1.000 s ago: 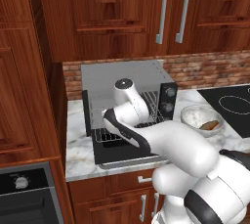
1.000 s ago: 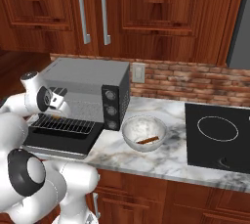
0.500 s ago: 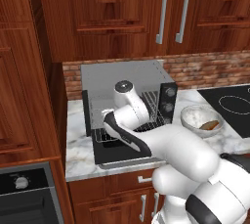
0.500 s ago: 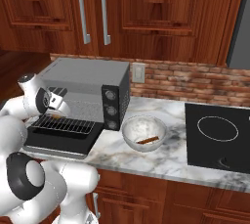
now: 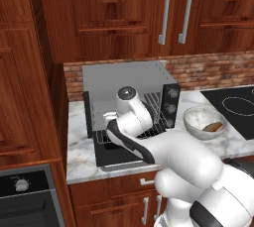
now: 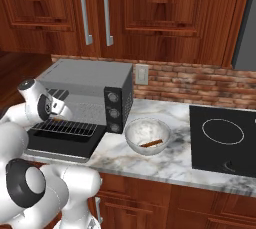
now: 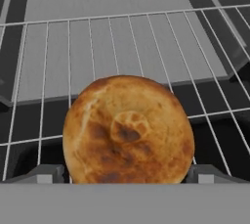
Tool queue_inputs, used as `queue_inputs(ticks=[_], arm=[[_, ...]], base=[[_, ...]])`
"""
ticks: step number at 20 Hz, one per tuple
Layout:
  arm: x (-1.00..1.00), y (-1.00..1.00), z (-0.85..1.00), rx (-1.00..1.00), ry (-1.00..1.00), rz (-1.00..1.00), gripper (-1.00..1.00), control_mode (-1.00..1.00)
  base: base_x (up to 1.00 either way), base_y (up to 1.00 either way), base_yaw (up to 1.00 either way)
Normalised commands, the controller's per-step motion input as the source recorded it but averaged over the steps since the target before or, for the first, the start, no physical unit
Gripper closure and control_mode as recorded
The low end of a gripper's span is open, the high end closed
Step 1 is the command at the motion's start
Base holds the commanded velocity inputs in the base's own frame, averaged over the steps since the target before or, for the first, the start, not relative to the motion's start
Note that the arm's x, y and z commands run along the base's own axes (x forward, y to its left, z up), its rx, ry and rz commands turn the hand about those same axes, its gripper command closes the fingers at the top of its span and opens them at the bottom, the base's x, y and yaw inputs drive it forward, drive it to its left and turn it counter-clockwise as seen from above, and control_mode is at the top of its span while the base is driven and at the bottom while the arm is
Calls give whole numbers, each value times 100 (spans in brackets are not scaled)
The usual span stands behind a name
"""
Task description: Pick up the heated bread from the toaster oven and place it in the bowl. Then move the bread bowl to the dining counter.
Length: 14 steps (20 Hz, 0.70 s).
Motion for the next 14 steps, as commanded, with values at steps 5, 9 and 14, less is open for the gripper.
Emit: queue_inputs(ticks=[5,9,14], arm=[[11,0,-4,0,0,0,-100,-100],[10,0,0,0,0,0,-100,-100],[1,0,0,0,0,0,100,-100]], base=[[0,0,0],[0,0,0],[0,0,0]])
